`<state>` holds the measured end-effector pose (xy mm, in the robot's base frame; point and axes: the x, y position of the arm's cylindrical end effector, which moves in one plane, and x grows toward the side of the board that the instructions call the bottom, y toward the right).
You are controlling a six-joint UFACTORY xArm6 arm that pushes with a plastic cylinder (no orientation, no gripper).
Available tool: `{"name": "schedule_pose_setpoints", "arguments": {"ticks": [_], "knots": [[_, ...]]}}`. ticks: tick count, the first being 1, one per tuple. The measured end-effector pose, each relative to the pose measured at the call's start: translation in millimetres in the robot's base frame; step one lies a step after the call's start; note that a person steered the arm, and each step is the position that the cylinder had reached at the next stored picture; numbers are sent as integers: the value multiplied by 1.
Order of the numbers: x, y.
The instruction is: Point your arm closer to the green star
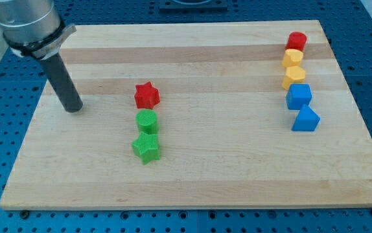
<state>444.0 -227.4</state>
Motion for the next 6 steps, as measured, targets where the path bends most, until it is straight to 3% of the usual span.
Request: {"name": "schedule_pose_setpoints", "arguments": {"ticks": [1,3,6], "knots": [[0,0],[62,30],[93,64]]}}
